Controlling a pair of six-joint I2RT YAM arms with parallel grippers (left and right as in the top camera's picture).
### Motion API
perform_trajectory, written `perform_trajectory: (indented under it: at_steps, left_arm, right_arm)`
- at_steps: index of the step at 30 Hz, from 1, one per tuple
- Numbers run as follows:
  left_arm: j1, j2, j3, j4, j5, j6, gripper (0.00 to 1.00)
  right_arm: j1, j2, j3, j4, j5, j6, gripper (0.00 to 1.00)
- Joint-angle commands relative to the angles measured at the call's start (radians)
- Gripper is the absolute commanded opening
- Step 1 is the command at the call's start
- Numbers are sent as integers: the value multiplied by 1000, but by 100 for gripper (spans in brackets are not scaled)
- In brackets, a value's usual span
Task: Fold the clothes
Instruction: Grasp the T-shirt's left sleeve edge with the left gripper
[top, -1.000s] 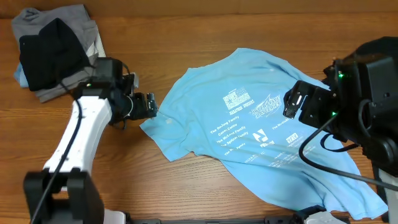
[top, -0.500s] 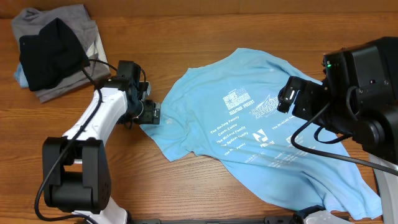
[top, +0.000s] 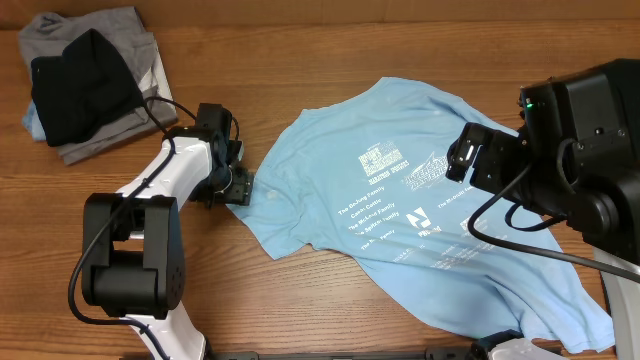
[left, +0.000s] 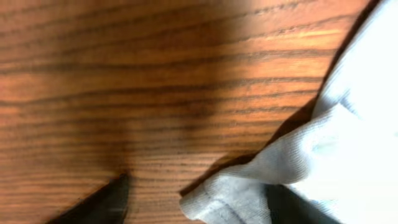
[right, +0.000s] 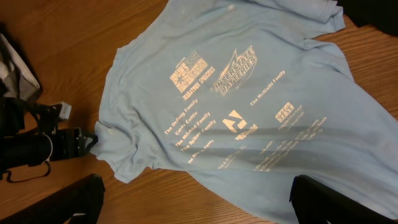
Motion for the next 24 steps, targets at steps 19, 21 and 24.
perform_trajectory:
  at_steps: [19, 21, 24]
  left_arm:
    - [-4, 0, 19, 5, 50, 38, 61]
    - [-4, 0, 19, 1, 55, 38, 61]
    - [-4, 0, 19, -9, 64, 38, 59]
  right_arm:
    - [-2, -5, -89, 30, 0, 4, 100]
    - [-2, -5, -100, 45, 0, 4, 100]
    - [-2, -4, -105, 57, 0, 4, 100]
